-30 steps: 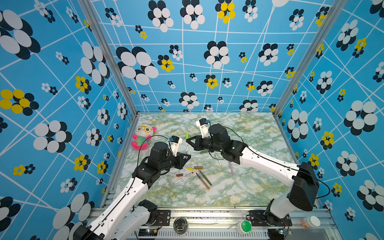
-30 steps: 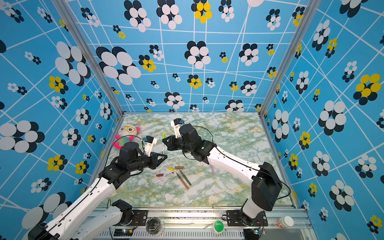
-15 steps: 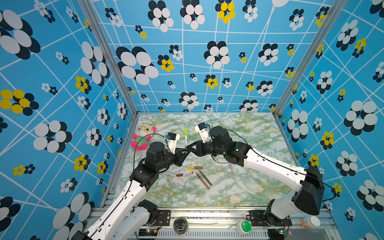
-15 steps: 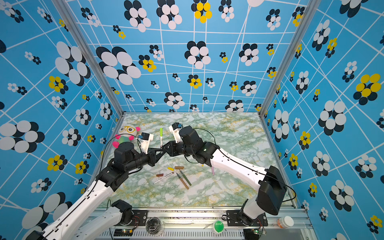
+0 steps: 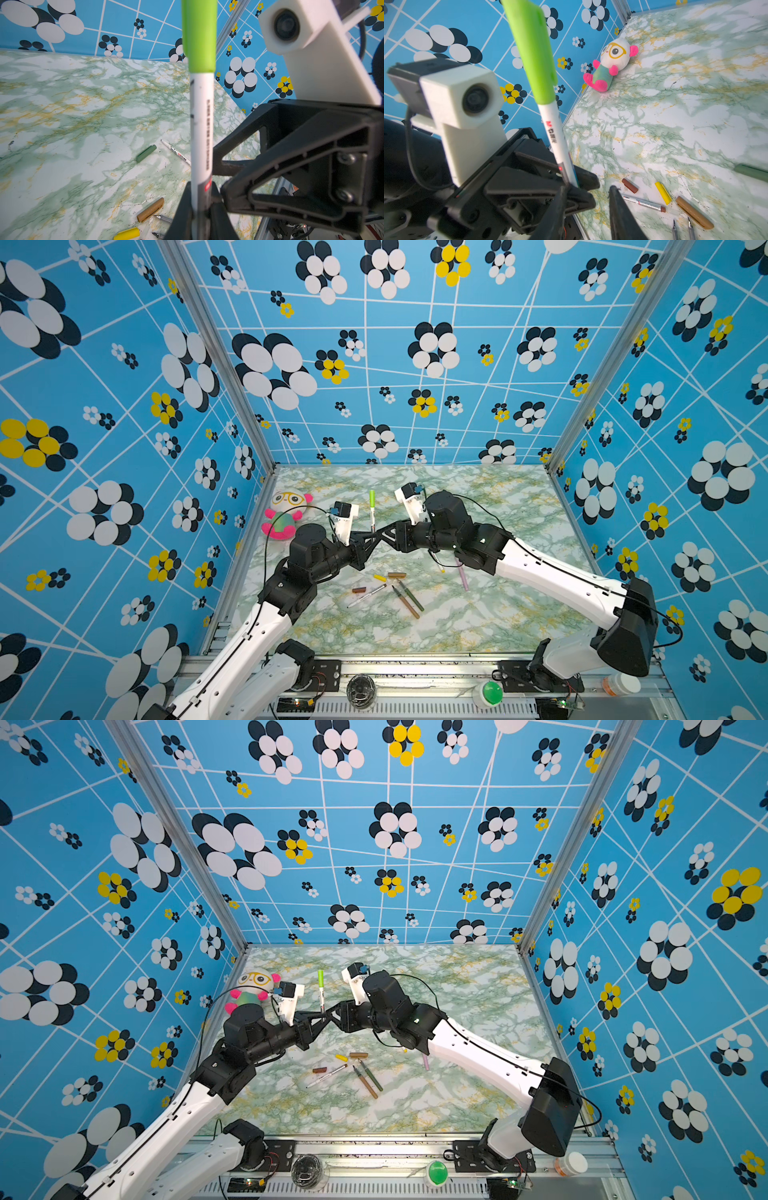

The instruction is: Insert the pens into the pen caps

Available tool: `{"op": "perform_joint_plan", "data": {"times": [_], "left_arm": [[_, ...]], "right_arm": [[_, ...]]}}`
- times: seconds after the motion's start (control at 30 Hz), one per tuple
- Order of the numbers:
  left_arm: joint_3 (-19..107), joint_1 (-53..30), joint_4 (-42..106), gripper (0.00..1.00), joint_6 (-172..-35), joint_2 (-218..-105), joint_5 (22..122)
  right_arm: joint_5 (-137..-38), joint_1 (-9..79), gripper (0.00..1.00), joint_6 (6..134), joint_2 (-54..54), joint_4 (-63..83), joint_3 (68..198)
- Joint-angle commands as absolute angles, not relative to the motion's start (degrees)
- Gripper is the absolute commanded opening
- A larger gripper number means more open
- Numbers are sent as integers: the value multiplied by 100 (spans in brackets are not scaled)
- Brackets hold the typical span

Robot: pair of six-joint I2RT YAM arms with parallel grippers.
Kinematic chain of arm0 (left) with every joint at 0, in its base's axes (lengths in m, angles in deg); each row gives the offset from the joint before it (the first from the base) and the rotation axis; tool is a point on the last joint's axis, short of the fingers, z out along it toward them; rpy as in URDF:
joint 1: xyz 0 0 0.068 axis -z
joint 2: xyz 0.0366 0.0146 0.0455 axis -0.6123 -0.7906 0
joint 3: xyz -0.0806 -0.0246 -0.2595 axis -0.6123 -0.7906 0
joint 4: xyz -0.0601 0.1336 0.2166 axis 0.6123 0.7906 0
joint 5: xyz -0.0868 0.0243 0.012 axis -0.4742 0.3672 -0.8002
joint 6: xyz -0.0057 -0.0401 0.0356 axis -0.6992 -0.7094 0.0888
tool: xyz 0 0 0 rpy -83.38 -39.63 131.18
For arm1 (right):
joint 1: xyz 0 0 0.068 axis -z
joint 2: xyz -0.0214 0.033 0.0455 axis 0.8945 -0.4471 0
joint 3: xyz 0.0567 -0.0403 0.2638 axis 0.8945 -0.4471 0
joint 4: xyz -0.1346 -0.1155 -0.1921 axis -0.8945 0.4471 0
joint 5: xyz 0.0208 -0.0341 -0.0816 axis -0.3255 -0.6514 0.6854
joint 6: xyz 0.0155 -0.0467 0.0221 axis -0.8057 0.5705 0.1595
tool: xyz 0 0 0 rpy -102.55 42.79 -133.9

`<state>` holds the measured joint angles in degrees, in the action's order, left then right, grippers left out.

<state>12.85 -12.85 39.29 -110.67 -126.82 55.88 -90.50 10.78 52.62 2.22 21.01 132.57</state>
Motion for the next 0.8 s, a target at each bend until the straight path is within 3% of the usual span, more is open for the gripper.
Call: {"op": "perform_joint_plan", "data": {"times": [0.0,0.53,0.77], "left_arm": [[1196,-1184,3696,0,-10998,-12628,5521],[1211,-1077,3743,0,-11012,-12674,5556],[1213,-1043,3730,0,-11130,-12704,5650]], "right_arm": [[-8948,1053,37,5431,165,2074,13542],[-8926,1071,35,5508,-248,2114,14016],[-8771,1071,8,5483,-226,2074,13999]]}}
